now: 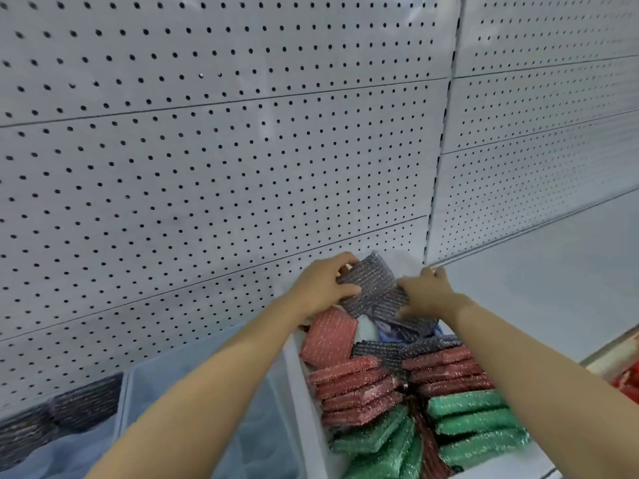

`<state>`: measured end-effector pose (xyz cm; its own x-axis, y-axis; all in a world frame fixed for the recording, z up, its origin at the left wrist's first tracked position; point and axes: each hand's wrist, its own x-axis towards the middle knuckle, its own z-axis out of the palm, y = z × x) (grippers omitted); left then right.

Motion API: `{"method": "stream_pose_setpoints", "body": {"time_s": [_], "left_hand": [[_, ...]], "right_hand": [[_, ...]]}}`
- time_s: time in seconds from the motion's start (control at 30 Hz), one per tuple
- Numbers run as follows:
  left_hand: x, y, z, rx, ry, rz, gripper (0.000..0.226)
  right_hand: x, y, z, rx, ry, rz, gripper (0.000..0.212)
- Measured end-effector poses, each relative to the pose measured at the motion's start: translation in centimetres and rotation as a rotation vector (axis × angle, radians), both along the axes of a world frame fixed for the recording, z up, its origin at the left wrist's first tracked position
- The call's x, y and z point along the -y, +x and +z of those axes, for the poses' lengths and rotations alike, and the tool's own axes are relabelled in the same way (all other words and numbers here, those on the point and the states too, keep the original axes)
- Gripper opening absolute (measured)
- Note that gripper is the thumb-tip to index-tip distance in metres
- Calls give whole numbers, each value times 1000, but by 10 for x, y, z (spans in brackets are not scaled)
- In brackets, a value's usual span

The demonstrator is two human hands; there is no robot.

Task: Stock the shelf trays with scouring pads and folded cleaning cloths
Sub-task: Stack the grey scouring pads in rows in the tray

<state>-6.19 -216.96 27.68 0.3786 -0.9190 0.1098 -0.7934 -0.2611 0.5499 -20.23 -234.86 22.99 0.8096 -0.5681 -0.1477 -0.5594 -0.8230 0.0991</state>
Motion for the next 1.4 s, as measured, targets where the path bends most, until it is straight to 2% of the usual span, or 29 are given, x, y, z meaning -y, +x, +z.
{"method": "stream_pose_setpoints", "body": {"time_s": [0.13, 0.27, 0.33, 0.47, 0.63, 0.8, 0.97, 1.3, 1.4], "left_hand": [[-32, 18, 18, -22, -87, 86, 46], [-80, 39, 31, 18, -119, 153, 42], [-112, 50, 39, 33, -118, 189, 40], [-189, 78, 52, 131, -65, 262, 39], [-300, 121, 51, 264, 86, 379, 39], [-368, 148, 8, 304, 269, 477, 46], [-377, 163, -48, 322, 305, 486, 47], [-375, 185, -62, 473, 382, 378, 39], [-370, 185, -81, 381, 325, 361, 37]], "right_hand": [[-7, 8, -6, 108, 14, -15, 45], [-21, 6, 10, 385, 197, 14, 37], [-35, 5, 26, 508, 217, 25, 41], [-76, 14, 63, 665, 200, 56, 53], [-167, 57, 87, 793, 265, 250, 52], [-269, 112, 78, 770, 381, 487, 54], [-338, 147, 50, 743, 459, 596, 52], [-371, 174, 20, 763, 486, 552, 53], [-373, 178, 19, 773, 491, 539, 53]]}}
